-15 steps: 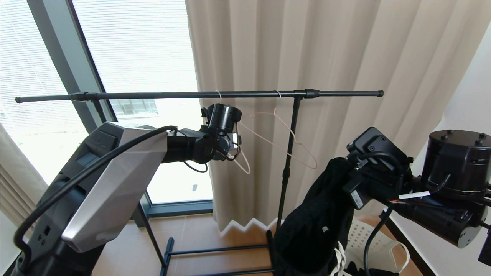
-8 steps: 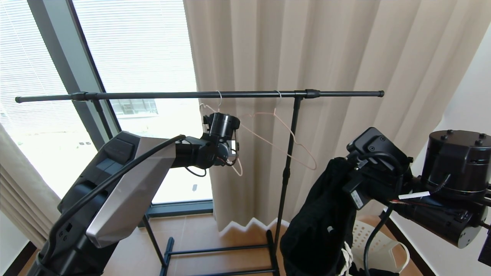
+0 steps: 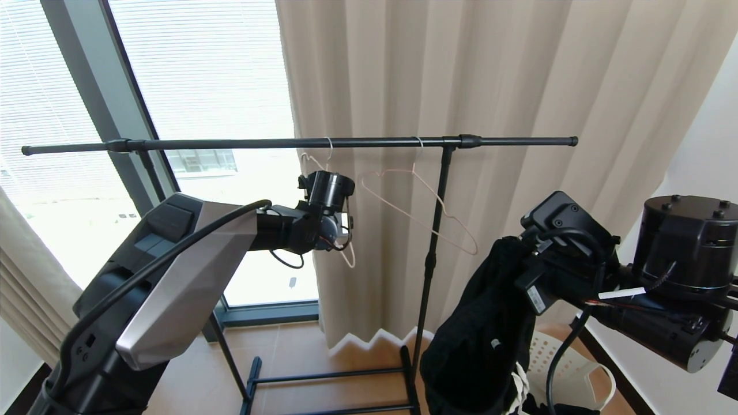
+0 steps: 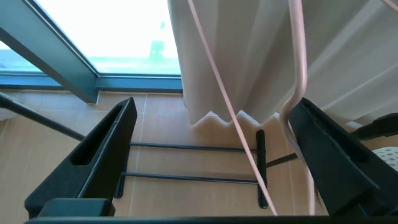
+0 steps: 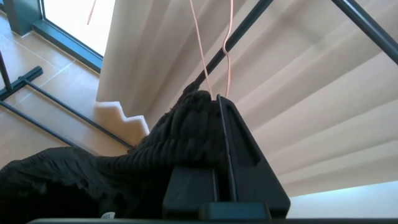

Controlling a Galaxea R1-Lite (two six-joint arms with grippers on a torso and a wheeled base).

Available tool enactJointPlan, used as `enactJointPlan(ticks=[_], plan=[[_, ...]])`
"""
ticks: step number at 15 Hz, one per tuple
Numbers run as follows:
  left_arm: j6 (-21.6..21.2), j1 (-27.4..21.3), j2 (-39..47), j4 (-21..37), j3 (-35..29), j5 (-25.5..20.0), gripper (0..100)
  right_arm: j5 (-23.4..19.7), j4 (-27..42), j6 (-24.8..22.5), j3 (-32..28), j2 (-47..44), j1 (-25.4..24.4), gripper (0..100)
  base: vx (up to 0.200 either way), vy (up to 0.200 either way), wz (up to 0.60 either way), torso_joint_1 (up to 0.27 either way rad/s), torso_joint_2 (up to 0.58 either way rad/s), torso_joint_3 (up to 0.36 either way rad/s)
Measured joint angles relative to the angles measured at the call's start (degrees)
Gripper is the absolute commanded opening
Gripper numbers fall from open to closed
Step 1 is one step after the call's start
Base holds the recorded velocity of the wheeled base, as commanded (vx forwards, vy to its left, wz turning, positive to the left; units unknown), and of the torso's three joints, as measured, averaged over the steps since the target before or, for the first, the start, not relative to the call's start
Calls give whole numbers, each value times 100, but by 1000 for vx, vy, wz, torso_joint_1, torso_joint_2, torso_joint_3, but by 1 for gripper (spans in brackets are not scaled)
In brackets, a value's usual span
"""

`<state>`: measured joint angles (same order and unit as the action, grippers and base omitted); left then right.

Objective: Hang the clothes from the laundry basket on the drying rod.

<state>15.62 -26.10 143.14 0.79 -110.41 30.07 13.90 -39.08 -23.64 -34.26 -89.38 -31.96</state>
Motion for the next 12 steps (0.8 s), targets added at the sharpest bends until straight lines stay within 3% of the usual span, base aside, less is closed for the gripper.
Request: enactJointPlan(ticks=[3, 5, 12], plan=[[-23, 13, -310, 18, 694, -7, 100, 0, 0, 0, -2, -11, -1, 0, 0, 0, 0, 0, 0, 0], [-29, 69, -404, -6, 829, -7, 100, 6, 0, 2, -5, -33, 0, 0, 0, 0, 0, 0, 0, 0], [-38, 240, -218, -33, 272, -2, 100, 6, 0, 2, 6, -63, -1, 0, 0, 0, 0, 0, 0, 0]])
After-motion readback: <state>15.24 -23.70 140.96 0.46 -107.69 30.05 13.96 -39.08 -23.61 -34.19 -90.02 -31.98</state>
